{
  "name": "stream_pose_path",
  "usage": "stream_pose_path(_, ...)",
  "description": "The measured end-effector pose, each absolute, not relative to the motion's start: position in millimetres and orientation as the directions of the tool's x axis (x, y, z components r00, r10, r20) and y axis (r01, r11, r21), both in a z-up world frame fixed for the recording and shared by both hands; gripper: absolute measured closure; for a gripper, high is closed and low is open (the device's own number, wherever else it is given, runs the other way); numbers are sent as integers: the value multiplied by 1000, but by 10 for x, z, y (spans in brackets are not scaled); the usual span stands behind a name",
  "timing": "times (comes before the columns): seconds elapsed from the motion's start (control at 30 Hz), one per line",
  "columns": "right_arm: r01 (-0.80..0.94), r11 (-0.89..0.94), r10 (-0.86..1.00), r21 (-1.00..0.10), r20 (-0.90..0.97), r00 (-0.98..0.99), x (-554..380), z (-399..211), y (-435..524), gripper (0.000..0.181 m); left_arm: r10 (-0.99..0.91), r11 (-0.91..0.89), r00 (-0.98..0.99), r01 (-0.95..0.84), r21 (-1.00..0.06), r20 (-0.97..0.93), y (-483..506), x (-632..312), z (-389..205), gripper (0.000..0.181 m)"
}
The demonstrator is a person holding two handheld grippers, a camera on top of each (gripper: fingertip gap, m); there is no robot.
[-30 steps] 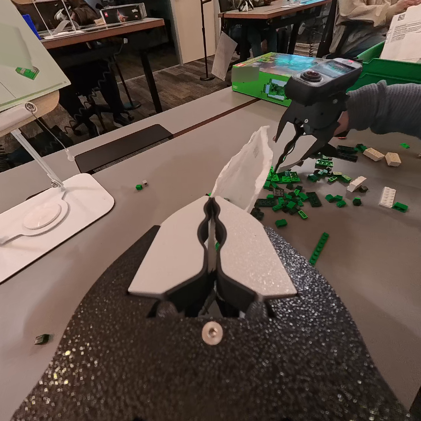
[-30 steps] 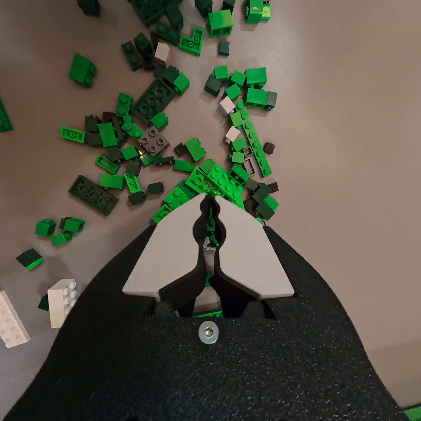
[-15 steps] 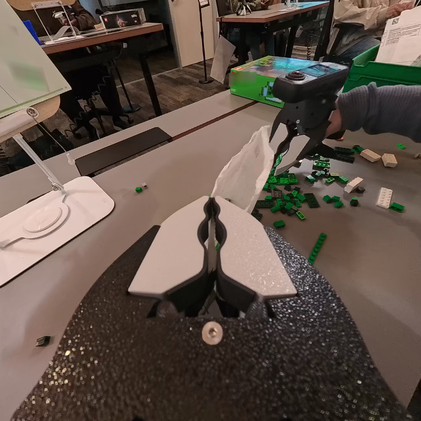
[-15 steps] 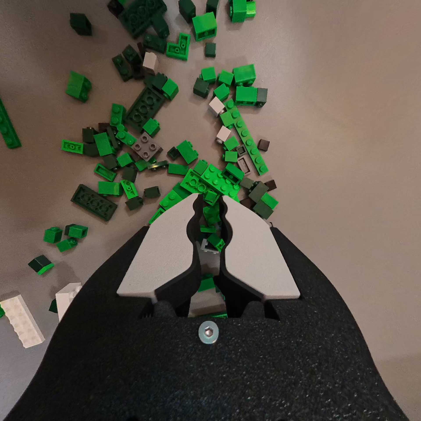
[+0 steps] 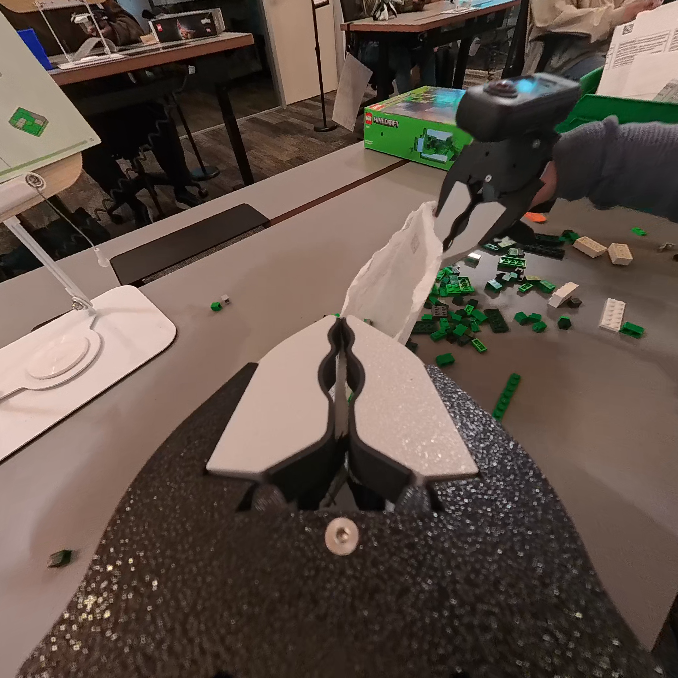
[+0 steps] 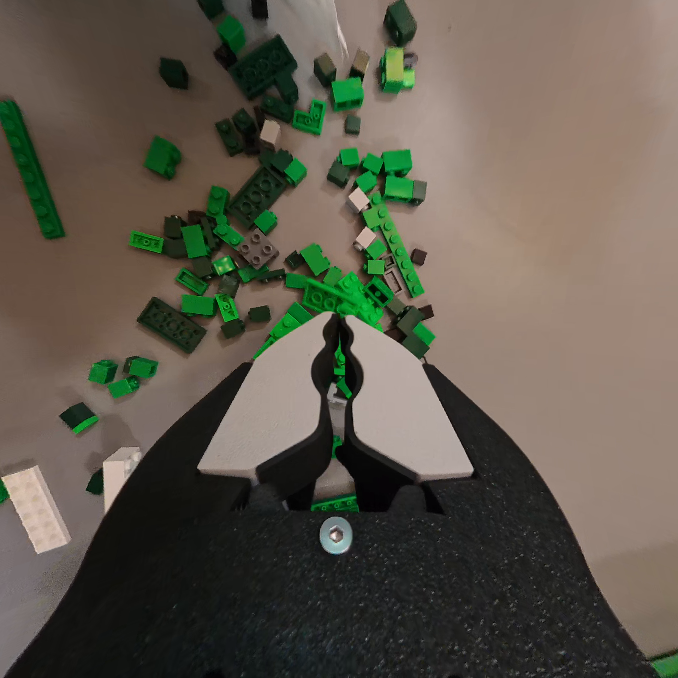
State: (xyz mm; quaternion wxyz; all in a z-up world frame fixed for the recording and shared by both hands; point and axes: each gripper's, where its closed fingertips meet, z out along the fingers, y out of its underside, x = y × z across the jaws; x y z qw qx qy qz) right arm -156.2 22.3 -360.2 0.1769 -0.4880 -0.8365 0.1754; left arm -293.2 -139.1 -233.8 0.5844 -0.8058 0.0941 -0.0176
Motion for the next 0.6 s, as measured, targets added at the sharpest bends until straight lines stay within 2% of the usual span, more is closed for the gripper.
stream_pose_path(0.03, 741, 474, 873, -477, 145, -465, -1569, -3544, 208, 181, -173, -300, 982, -131, -945, -81, -1389, -2930, -2340, 181)
stream_pose_path(0.2, 676, 551, 829, -489, 232, -508, -1616, -3226, 17, 181, -178, -304, 980, -136, -943, -85, -1378, -2905, -2349, 181)
stream_pose_path(0.4, 766, 567, 823, -303, 176, -539, -1515, -3531, 90, 172, -191, -304, 978, -144, -942, -88, -1377, -2862, -2346, 181)
stream_pose_path(0.6, 817, 478, 874, -322, 83, -479, -1524, -3769, 218, 167, -196, -295, 976, -149, -944, -92, -1382, -2841, -2323, 181)
